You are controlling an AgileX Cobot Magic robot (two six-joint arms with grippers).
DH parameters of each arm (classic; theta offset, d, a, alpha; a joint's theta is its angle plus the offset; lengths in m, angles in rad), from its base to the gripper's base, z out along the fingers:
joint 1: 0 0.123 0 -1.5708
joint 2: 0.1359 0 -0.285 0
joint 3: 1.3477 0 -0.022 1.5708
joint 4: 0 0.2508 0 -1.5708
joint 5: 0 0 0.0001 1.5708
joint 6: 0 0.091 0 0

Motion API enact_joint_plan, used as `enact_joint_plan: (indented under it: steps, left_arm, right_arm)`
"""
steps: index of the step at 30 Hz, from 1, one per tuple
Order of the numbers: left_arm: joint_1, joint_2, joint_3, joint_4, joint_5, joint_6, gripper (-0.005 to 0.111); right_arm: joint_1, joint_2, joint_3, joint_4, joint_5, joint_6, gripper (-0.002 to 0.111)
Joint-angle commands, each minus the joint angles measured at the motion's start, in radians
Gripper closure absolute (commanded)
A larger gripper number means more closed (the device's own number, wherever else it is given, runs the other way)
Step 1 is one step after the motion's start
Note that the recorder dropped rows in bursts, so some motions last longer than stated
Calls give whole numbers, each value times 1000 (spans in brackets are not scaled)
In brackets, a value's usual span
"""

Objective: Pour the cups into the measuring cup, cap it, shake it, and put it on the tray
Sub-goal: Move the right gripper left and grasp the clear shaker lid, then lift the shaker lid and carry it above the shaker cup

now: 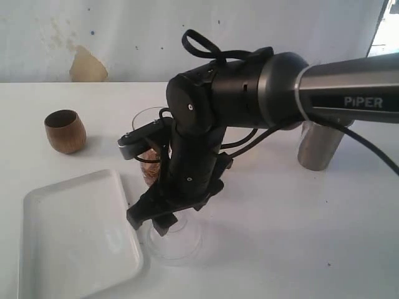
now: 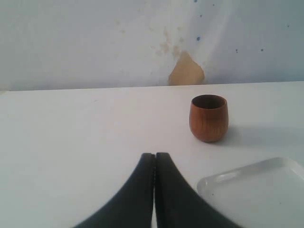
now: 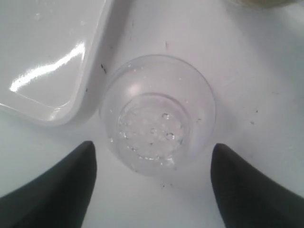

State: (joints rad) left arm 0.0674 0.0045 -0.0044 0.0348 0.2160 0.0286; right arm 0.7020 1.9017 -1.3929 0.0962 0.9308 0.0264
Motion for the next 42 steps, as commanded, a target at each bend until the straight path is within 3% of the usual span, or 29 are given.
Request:
enact_joint_plan:
  steps: [1, 5, 13, 15, 18, 22, 42]
  left_arm:
    - [2, -5, 4, 2, -5, -2, 106]
    - [2, -5, 4, 2, -5, -2, 106]
    - [2, -5, 4, 2, -5, -2, 106]
    - [2, -5, 4, 2, -5, -2, 106]
    - [2, -5, 4, 2, -5, -2, 106]
    - [2, -5, 4, 2, -5, -2, 106]
    - [2, -5, 4, 2, -5, -2, 106]
  right_arm:
    - [13, 8, -7, 3, -22, 10, 45]
    - [18, 8, -7, -4, -43, 26, 50]
    - [18, 8, -7, -4, -4, 31, 81]
    - [18, 8, -3, -4, 1, 31, 83]
    - [18, 10, -3, -4, 3, 23, 76]
    - [18, 10, -3, -4, 3, 23, 53]
    - [39, 36, -3, -30, -20, 66, 53]
